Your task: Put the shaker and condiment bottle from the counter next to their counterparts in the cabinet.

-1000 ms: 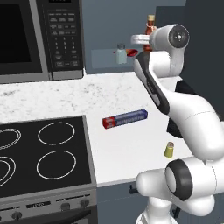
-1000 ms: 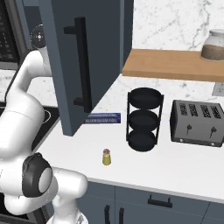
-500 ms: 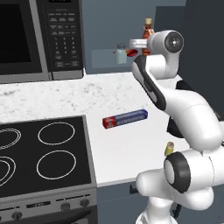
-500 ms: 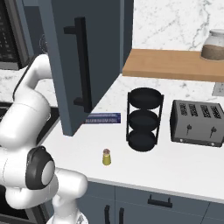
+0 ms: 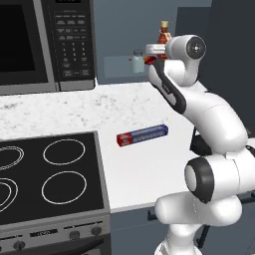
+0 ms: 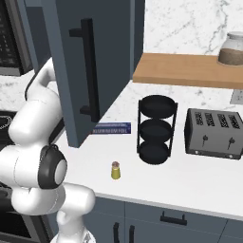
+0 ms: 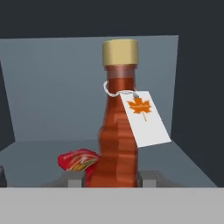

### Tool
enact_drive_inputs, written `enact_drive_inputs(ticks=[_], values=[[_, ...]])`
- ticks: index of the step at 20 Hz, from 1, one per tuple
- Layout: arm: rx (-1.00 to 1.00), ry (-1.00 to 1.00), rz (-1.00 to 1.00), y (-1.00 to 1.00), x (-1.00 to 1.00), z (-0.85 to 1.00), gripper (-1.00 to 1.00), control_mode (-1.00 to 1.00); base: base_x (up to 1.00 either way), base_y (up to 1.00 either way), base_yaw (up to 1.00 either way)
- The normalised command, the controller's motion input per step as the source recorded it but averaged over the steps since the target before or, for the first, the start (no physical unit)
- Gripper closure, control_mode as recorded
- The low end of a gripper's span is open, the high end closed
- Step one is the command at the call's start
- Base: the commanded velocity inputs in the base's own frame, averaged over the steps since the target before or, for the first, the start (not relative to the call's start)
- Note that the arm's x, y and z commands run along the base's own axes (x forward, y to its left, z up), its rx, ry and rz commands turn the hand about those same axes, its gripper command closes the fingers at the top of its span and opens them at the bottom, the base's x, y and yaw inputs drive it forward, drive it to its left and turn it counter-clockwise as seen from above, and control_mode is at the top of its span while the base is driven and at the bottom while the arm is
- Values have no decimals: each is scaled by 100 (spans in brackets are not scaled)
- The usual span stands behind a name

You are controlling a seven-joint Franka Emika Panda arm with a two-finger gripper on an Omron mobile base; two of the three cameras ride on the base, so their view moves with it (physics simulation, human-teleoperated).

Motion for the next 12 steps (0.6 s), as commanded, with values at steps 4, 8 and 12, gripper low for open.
enact_drive_inputs(ticks=[4,8,12], values=[[0,-2,3,-1,21,-4,100,-100,0,0,0],[0,-1,1,0,19,-11,100,-100,0,0,0],[0,0,0,0,25,-13,100,-100,0,0,0]])
